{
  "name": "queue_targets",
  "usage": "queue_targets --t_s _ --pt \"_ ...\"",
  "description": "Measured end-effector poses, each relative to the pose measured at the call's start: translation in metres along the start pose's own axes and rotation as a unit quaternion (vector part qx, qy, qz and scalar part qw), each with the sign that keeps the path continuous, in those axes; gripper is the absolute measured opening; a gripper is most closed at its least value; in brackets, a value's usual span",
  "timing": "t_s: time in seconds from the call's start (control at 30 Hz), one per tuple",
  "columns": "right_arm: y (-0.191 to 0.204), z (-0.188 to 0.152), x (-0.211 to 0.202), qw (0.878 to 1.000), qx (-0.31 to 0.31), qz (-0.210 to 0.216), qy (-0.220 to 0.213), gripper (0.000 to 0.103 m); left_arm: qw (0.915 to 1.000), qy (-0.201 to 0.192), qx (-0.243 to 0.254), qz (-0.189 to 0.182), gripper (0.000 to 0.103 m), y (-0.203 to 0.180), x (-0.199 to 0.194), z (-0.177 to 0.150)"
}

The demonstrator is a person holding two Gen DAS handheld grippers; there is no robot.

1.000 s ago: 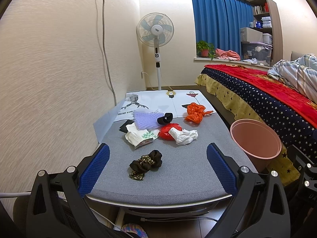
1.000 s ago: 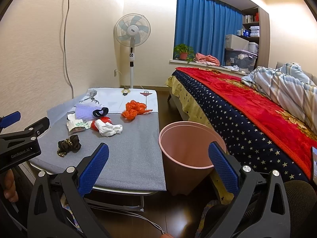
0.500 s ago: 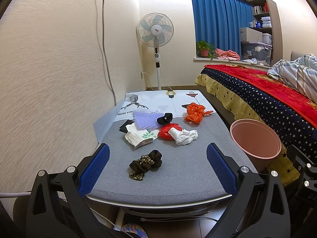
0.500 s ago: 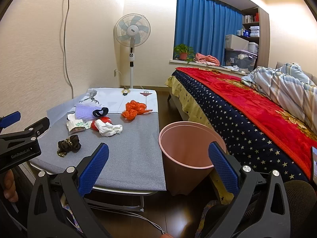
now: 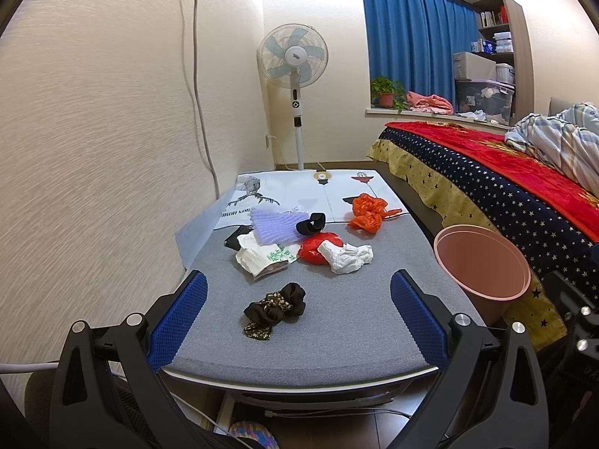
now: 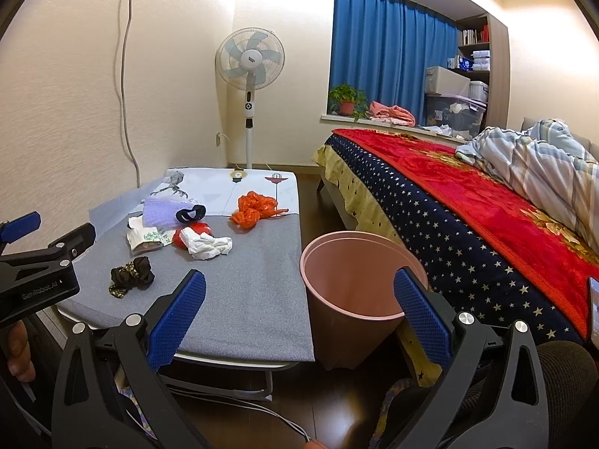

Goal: Collect trash
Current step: 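Reach the right tool to the orange plastic bag and close on it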

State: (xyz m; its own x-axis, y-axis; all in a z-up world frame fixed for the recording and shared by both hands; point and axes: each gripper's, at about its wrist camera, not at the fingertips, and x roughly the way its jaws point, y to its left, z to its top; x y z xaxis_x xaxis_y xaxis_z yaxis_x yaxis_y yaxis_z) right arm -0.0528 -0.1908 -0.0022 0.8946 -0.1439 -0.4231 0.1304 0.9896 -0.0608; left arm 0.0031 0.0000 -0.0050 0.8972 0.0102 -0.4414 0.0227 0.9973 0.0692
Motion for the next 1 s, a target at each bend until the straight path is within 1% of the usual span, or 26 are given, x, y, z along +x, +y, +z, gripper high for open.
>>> queue_targets --t_s 0.07,0.13,0.23,0.3,0.37,0.43,0.47,0.5,0.6,0.67,0.77,0.87,0.9,1.0 --pt "-0.005 0.008 -0.008 1.000 0.012 0.002 -0.024 0.098 0.9999 0.008 -0.005 0.006 0.095 0.002 0.001 0.002" --pt "-0.008 0.020 -0.014 0.999 0.019 0.007 -0.046 0.098 0.9997 0.016 -0.017 0.004 0.095 0.007 0.002 0.009" --pt "-0.012 0.043 -0.017 0.997 0.025 0.014 -0.076 0.098 0.9998 0.004 -0.013 0.016 0.095 0.016 0.002 0.026" --pt "-0.013 0.060 -0.006 0.997 0.028 0.014 -0.066 0.098 0.9995 -0.010 -0.007 0.029 0.095 0.024 0.004 0.043" --pt "-0.010 0.081 0.018 0.999 0.020 0.018 -0.044 0.098 0.9991 -0.021 -0.010 0.036 0.095 0.034 0.012 0.061" --pt "-0.004 0.100 0.046 0.999 0.005 0.012 -0.046 0.098 0.9987 -0.025 -0.019 0.040 0.095 0.043 0.025 0.082" --pt "-0.001 0.104 0.054 0.999 0.001 0.011 -0.048 0.098 0.9984 -0.030 -0.025 0.042 0.095 0.048 0.033 0.093" --pt "0.005 0.113 0.074 0.999 -0.006 0.009 -0.047 0.098 0.9980 -0.035 -0.027 0.046 0.095 0.051 0.042 0.100" --pt "0.018 0.120 0.118 0.999 -0.011 0.011 -0.031 0.098 0.9969 -0.046 -0.016 0.062 0.095 0.055 0.072 0.121" --pt "0.027 0.121 0.154 1.000 -0.009 0.016 -0.017 0.098 0.9964 -0.048 -0.014 0.068 0.095 0.058 0.092 0.129" --pt "0.043 0.116 0.202 1.000 -0.010 0.026 -0.008 0.098 0.9966 -0.042 -0.030 0.065 0.095 0.066 0.125 0.135" --pt "0.058 0.109 0.247 0.999 -0.012 0.032 0.012 0.098 0.9969 -0.023 -0.044 0.061 0.095 0.072 0.160 0.137" --pt "0.064 0.106 0.267 0.999 -0.011 0.033 0.020 0.098 0.9968 -0.016 -0.047 0.063 0.095 0.073 0.171 0.137" --pt "0.074 0.100 0.306 0.999 -0.014 0.034 0.040 0.098 0.9962 0.008 -0.051 0.070 0.095 0.076 0.199 0.130"
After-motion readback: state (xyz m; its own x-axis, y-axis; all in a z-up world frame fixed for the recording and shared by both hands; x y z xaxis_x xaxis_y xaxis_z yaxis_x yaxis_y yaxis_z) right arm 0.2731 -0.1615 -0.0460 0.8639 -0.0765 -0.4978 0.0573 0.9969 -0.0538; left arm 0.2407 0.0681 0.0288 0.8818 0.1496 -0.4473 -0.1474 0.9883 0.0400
